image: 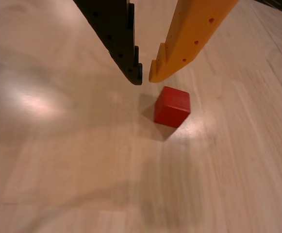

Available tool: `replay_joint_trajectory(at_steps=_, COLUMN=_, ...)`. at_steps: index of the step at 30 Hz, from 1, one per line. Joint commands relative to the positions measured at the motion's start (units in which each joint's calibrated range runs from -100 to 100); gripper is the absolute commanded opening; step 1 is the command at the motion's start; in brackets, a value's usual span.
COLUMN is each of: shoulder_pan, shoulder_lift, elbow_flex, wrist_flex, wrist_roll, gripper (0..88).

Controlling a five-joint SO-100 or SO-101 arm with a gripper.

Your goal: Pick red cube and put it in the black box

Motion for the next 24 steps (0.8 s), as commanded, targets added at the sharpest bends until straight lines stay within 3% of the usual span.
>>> replay_joint_trajectory(at_steps=1, shoulder_pan=-2.06, shoulder_lift=1.94, elbow_flex=-8.92, wrist_flex=-0.52, wrist_roll=-0.19, gripper=1.3)
replay_joint_trajectory(at_steps=7, shoulder_pan=-4.97, shoulder_lift=6.71, elbow_flex=-14.71, wrist_flex=-0.52, wrist_roll=0.30, gripper=1.6)
replay_joint_trajectory(at_steps=14, shoulder_pan=-6.51, shoulder_lift=12.47, elbow_flex=-19.32, wrist_flex=-0.44, wrist_roll=-1.16, gripper=15.0)
replay_joint_trajectory(at_steps=24, shoulder_pan=-7.12, shoulder_lift=14.31, elbow_flex=-25.48, wrist_flex=-0.52, wrist_roll=-1.95, gripper=15.3)
